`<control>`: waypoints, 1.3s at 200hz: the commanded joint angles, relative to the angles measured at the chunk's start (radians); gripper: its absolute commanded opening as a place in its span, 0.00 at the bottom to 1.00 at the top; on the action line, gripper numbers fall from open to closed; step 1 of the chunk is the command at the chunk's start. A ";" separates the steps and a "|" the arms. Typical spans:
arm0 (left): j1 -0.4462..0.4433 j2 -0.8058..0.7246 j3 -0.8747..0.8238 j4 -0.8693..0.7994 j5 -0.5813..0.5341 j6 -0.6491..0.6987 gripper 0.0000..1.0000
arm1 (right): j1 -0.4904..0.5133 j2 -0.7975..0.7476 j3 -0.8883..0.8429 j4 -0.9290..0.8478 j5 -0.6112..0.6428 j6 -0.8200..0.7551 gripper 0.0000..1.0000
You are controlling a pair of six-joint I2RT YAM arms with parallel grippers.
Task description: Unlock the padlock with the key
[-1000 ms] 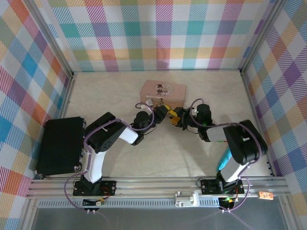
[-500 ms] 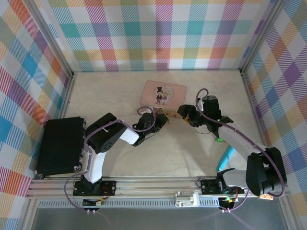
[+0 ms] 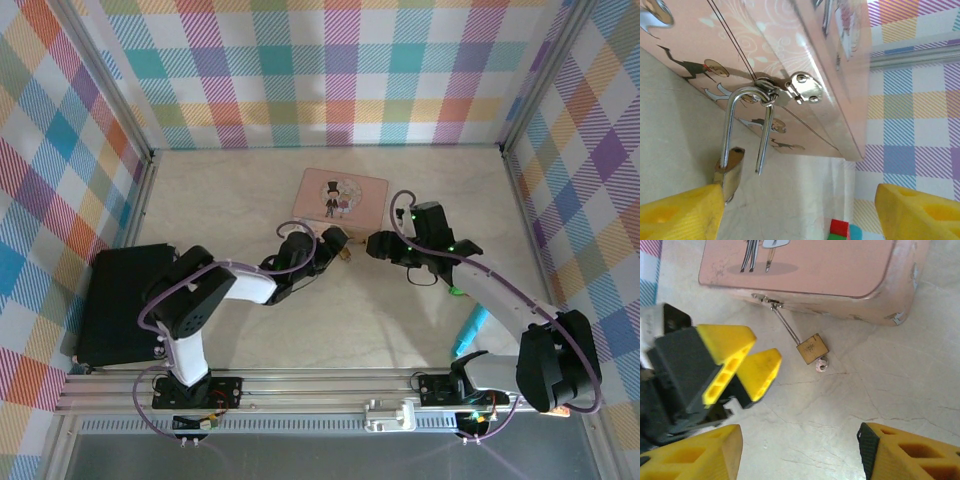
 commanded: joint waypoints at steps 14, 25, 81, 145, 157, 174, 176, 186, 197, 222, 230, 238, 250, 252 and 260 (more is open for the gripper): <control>0.072 -0.131 -0.068 -0.121 0.005 0.040 0.78 | 0.116 0.072 0.081 -0.046 0.131 -0.158 0.61; 0.095 -0.170 -0.072 -0.170 0.011 0.060 0.78 | 0.156 0.120 0.112 -0.059 0.166 -0.182 0.60; 0.242 -0.261 -0.098 -0.259 0.086 0.113 0.79 | 0.349 0.465 0.398 -0.240 0.505 -0.326 0.57; 0.311 -0.305 -0.139 -0.263 0.102 0.123 0.79 | 0.397 0.702 0.590 -0.354 0.709 -0.338 0.48; 0.324 -0.316 -0.148 -0.272 0.098 0.124 0.79 | 0.397 0.715 0.592 -0.353 0.715 -0.338 0.47; 0.341 -0.326 -0.152 -0.284 0.102 0.130 0.79 | 0.398 0.735 0.591 -0.339 0.722 -0.339 0.46; 0.342 -0.326 -0.152 -0.286 0.102 0.130 0.79 | 0.399 0.738 0.592 -0.339 0.723 -0.339 0.46; 0.348 -0.326 -0.151 -0.288 0.105 0.131 0.79 | 0.398 0.752 0.598 -0.339 0.740 -0.340 0.45; 0.351 -0.326 -0.150 -0.285 0.114 0.129 0.79 | 0.398 0.767 0.606 -0.341 0.754 -0.344 0.45; 0.353 -0.331 -0.152 -0.279 0.121 0.132 0.79 | 0.402 0.786 0.611 -0.337 0.752 -0.347 0.43; 0.353 -0.335 -0.152 -0.279 0.121 0.137 0.79 | 0.404 0.789 0.609 -0.335 0.751 -0.345 0.42; 0.353 -0.339 -0.152 -0.285 0.122 0.143 0.79 | 0.404 0.792 0.604 -0.330 0.751 -0.345 0.42; 0.353 -0.347 -0.156 -0.293 0.123 0.148 0.79 | 0.404 0.794 0.595 -0.324 0.751 -0.344 0.41; 0.353 -0.349 -0.158 -0.292 0.123 0.149 0.79 | 0.404 0.794 0.594 -0.322 0.751 -0.344 0.41; 0.353 -0.355 -0.166 -0.288 0.130 0.150 0.79 | 0.404 0.795 0.589 -0.318 0.753 -0.345 0.40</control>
